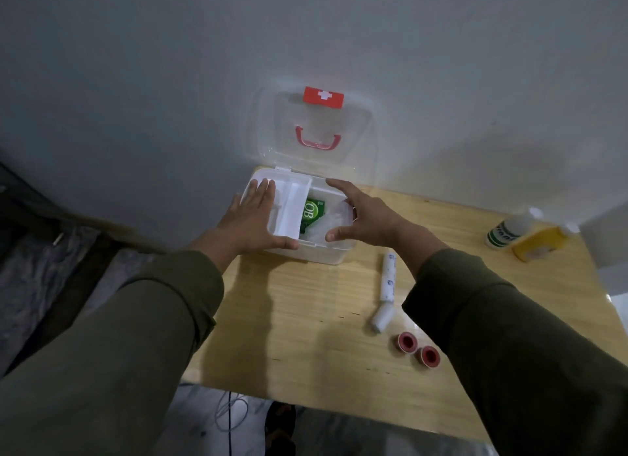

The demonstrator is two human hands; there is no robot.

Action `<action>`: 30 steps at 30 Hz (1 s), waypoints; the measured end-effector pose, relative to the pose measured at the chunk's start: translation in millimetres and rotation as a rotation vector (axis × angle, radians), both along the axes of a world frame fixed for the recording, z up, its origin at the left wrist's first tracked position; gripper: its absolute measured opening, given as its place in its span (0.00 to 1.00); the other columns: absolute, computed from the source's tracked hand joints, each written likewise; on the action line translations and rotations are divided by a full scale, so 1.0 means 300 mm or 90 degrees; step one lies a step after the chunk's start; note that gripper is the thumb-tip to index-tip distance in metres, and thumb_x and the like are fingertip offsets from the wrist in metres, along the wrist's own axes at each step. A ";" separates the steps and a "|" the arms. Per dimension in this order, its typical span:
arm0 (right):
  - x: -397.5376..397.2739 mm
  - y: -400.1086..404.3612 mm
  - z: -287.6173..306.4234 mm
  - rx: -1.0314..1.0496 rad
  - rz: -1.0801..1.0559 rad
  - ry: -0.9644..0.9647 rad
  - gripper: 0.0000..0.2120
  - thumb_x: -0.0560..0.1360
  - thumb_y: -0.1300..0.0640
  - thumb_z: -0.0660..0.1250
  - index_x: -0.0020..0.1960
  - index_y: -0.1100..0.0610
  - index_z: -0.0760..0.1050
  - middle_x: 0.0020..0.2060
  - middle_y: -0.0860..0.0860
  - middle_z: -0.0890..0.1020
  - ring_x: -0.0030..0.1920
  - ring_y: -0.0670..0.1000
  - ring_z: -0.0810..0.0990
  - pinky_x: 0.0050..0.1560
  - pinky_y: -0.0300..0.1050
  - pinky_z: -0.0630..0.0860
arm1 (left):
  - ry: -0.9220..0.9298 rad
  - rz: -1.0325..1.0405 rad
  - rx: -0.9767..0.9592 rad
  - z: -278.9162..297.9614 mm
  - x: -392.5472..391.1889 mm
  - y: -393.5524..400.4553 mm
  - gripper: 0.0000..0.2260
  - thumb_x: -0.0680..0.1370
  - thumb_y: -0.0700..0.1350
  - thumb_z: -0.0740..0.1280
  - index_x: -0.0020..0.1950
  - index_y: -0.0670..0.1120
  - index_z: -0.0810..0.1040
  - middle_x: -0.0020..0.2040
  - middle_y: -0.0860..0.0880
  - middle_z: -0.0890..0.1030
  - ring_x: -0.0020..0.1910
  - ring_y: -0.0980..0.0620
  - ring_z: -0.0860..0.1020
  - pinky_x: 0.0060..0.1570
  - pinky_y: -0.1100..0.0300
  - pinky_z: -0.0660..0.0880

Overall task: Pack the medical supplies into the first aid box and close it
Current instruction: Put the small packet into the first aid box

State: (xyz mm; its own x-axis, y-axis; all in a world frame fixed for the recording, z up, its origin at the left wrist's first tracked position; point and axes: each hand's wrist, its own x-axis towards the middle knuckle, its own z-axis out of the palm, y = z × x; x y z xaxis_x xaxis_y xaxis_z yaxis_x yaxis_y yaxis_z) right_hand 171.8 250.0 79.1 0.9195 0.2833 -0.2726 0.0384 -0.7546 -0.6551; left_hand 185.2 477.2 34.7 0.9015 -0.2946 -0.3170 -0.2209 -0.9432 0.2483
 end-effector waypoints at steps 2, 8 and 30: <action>0.008 0.017 -0.014 -0.001 0.018 -0.002 0.44 0.65 0.52 0.77 0.74 0.44 0.57 0.70 0.53 0.69 0.66 0.56 0.70 0.67 0.50 0.69 | 0.000 0.000 -0.002 -0.003 0.001 -0.001 0.55 0.67 0.70 0.65 0.76 0.44 0.34 0.78 0.47 0.35 0.76 0.47 0.35 0.74 0.45 0.40; 0.019 0.058 -0.059 0.043 0.020 0.026 0.43 0.66 0.54 0.77 0.74 0.47 0.58 0.72 0.50 0.65 0.71 0.54 0.65 0.70 0.55 0.67 | -0.001 -0.002 -0.002 -0.002 0.002 -0.003 0.55 0.67 0.70 0.65 0.76 0.43 0.34 0.78 0.46 0.35 0.76 0.47 0.35 0.74 0.45 0.39; 0.039 0.156 -0.078 0.217 -0.220 0.183 0.30 0.78 0.35 0.42 0.73 0.49 0.63 0.70 0.56 0.69 0.67 0.59 0.70 0.63 0.58 0.72 | 0.003 0.009 -0.012 -0.011 0.000 -0.003 0.57 0.66 0.70 0.65 0.76 0.43 0.34 0.78 0.46 0.35 0.76 0.48 0.35 0.75 0.45 0.39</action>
